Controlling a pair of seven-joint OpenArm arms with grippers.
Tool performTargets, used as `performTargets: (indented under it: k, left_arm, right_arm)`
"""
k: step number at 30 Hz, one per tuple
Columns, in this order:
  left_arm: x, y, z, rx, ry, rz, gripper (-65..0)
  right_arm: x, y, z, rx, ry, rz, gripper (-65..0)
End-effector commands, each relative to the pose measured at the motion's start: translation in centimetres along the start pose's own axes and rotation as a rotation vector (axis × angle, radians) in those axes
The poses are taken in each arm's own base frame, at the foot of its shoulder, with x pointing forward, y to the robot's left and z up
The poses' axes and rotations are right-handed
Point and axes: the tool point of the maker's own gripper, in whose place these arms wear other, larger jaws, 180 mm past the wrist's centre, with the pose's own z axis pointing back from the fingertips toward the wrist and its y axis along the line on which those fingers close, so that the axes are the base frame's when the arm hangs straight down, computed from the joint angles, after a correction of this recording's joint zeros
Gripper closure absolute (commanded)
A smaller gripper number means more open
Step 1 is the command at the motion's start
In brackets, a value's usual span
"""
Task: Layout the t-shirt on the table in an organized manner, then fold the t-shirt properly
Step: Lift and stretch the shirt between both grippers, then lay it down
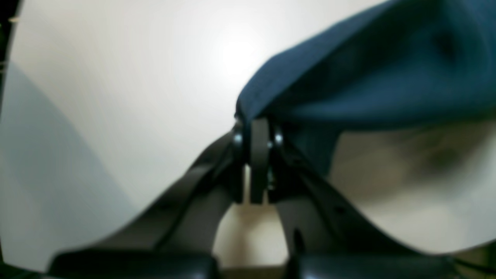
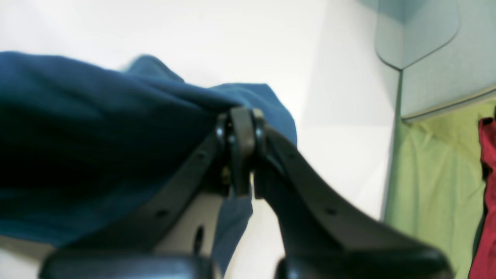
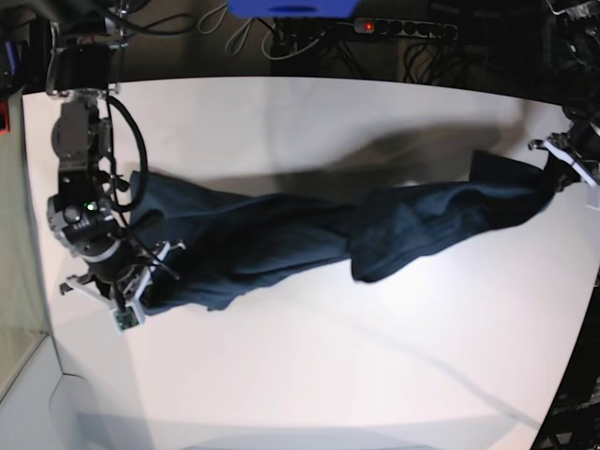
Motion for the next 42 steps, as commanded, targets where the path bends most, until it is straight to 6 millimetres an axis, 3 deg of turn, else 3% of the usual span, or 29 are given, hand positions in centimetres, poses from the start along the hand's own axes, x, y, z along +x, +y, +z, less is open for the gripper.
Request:
performTargets:
  k: [1,9,13,17,20,26,31,35,38,42]
  left_arm:
    - [1.7,1.1,0.9,0.028,-0.055,-0.010,-0.2]
    - [3.3,3.8,2.8,0.120,-0.143,0.050,-0.2]
    - [4.3,4.2,3.2,0.134,-0.176,0.048,-0.2]
    - [8.2,3.1,4.0,0.132,-0.270,-0.015,-0.2]
    - [12.2,1.7,5.1,0.130,-0.374,-0.086,-0.2]
    - [19.2,-0.5,7.6,0.139,-0.573,-0.179,-0.2]
    - [25.5,-0.9,9.6,0.144,-0.760,-0.175,-0.2]
    - [28.7,-2.3,7.6,0.154,-0.741,-0.256,-0.2]
    - [28.8,-3.7,5.2,0.146,-0.670,-0.322,-0.2]
    - [25.5,-3.4,2.5,0.119,-0.558,-0.313,-0.2]
  right_arm:
    - [2.0,-1.5,0.4,-0.039,-0.064,-0.002,0.0]
    - [4.3,-5.0,1.4,-0.124,-0.137,-0.093,0.0]
    - [7.4,-5.3,2.8,-0.143,-0.218,-0.073,0.0]
    - [11.5,-5.7,4.9,-0.169,-0.338,-0.067,0.0]
    - [14.6,-6.6,6.6,-0.199,-0.425,-0.055,0.0]
    - [18.9,-8.7,8.1,-0.247,-0.505,-0.053,0.0]
    - [22.6,-10.7,9.6,-0.287,-0.565,-0.061,0.0]
    - [25.3,-12.4,10.0,-0.307,-0.600,-0.072,0.0]
    - [24.9,-13.5,10.6,-0.340,-0.571,-0.060,0.0]
    - [20.2,-12.1,9.3,-0.324,-0.440,-0.035,0.0]
